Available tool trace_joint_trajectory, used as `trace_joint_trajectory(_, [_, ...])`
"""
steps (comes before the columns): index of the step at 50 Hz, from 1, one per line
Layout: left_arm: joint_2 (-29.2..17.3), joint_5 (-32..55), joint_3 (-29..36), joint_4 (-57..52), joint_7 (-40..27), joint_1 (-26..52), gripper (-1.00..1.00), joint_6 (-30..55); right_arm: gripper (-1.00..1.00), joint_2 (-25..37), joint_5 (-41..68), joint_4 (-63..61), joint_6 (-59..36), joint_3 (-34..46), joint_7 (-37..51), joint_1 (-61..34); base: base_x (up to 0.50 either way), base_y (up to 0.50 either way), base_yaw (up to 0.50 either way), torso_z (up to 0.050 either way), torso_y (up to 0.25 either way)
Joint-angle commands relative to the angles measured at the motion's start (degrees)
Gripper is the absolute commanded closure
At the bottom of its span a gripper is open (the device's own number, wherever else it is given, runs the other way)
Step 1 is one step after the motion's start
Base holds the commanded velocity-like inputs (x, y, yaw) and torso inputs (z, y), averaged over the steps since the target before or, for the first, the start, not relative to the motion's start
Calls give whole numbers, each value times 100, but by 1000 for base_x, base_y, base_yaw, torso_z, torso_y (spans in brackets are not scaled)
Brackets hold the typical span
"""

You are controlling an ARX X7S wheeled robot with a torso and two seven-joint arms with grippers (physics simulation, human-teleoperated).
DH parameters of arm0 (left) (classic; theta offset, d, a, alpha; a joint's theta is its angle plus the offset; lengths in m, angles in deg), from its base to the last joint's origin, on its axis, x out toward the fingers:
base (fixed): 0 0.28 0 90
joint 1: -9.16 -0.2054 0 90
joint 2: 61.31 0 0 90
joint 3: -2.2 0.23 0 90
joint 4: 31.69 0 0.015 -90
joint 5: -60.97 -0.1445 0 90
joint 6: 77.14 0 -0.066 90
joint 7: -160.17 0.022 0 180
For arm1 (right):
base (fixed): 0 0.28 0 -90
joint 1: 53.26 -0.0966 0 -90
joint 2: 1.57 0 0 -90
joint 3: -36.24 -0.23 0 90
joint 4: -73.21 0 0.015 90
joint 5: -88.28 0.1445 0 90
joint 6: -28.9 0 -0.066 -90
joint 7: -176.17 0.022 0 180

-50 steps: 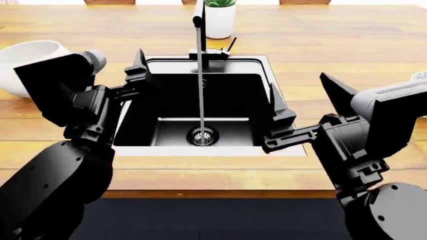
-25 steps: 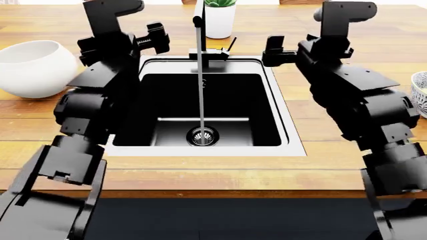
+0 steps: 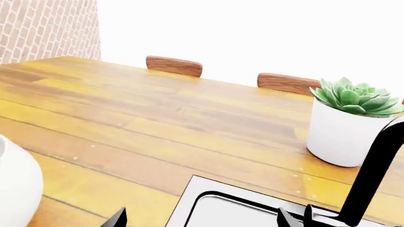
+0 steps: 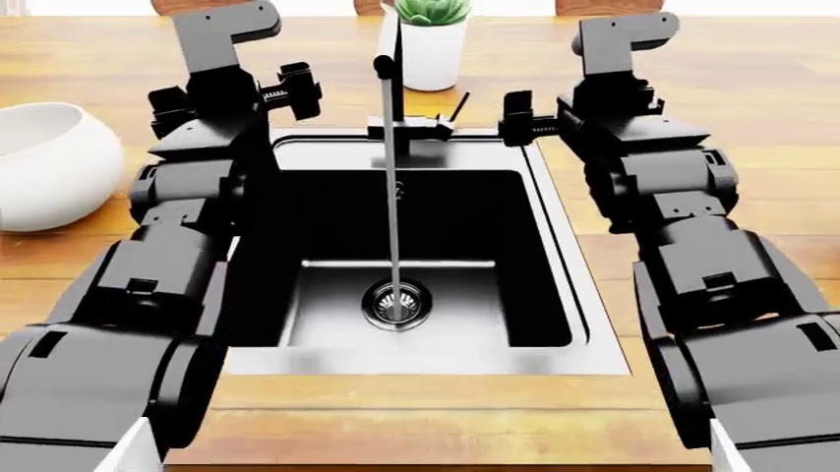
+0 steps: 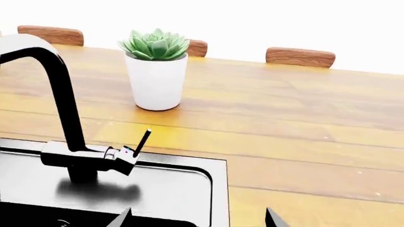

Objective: Pick the eggplants and oranges from the sink and place them in one bowl. Place the avocado in the other bowl. Then turn off the sink faucet.

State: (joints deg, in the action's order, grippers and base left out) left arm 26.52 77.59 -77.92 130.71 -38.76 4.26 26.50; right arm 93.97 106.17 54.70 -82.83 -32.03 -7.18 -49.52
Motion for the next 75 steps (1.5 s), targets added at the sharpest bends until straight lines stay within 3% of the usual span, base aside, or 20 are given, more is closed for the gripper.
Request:
trace_joint_trajectory(1, [37,-646,-624,255,151,53,-100,-44,-100,-230,-871,347,16,-632,-247,-102,500,0,0,0,0])
trace_joint_trajectory(38, [24,-1322,-1404,253,440,-78,-100,-357,-100,-264,-1497,347,61,-1447,-158,45,500,0,0,0,1])
trace_joint_trajectory(47, [-18,-1339,-1408,251,775,-128,-100,-393,-100,-276,-1614,347,27,-1479,-209,230,0,0,0,0,0])
trace_joint_trajectory(62, [-16,-1395,-1413,251,844,-140,-100,-353,-100,-349,-1744,347,383,-1397,-302,303,0,0,0,0,-217])
trace_joint_trajectory(75, [-25,-1397,-1469,251,925,-167,-100,-351,-100,-362,-1743,347,513,-1365,-292,312,0,0,0,0,0])
